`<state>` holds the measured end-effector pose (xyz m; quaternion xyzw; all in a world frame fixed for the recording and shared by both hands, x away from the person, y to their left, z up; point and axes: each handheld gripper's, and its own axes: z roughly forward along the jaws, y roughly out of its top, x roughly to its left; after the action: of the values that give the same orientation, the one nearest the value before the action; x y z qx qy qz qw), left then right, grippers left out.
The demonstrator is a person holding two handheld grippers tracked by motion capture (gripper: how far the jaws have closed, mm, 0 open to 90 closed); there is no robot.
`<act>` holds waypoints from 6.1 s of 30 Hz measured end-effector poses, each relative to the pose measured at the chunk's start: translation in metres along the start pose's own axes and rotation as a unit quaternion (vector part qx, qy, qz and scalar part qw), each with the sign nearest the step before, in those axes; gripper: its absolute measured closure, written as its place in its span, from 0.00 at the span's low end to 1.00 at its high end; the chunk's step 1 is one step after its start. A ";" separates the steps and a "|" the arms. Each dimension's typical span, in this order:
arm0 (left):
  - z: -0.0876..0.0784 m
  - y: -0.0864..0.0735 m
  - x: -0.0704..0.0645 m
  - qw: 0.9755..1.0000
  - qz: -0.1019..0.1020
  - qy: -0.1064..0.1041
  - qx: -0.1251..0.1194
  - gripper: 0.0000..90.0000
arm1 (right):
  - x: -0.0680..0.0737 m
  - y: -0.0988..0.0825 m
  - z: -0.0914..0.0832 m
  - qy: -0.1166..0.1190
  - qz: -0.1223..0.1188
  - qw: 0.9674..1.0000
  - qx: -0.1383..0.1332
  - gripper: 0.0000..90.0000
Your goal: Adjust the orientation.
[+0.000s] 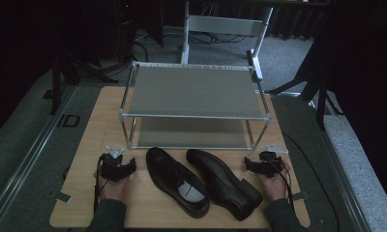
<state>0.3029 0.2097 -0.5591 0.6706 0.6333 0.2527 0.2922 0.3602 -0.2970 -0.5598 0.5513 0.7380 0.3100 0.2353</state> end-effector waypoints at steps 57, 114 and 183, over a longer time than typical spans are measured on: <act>-0.106 0.010 -0.134 0.978 0.118 -0.169 -0.037 0.21 | 0.000 0.000 0.000 -0.001 0.002 1.000 0.000 0.13; -0.096 -0.014 -0.114 0.973 0.163 -0.165 0.008 0.54 | 0.000 -0.001 -0.001 0.001 0.000 1.000 -0.001 0.14; -0.078 -0.011 -0.099 0.977 0.108 -0.186 -0.001 0.53 | 0.102 -0.033 -0.146 0.142 -0.199 0.968 -0.054 0.28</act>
<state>0.2327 0.1168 -0.5092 0.7701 0.4915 0.1538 0.3765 0.2088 -0.2346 -0.4822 0.3297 0.8410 0.3715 0.2146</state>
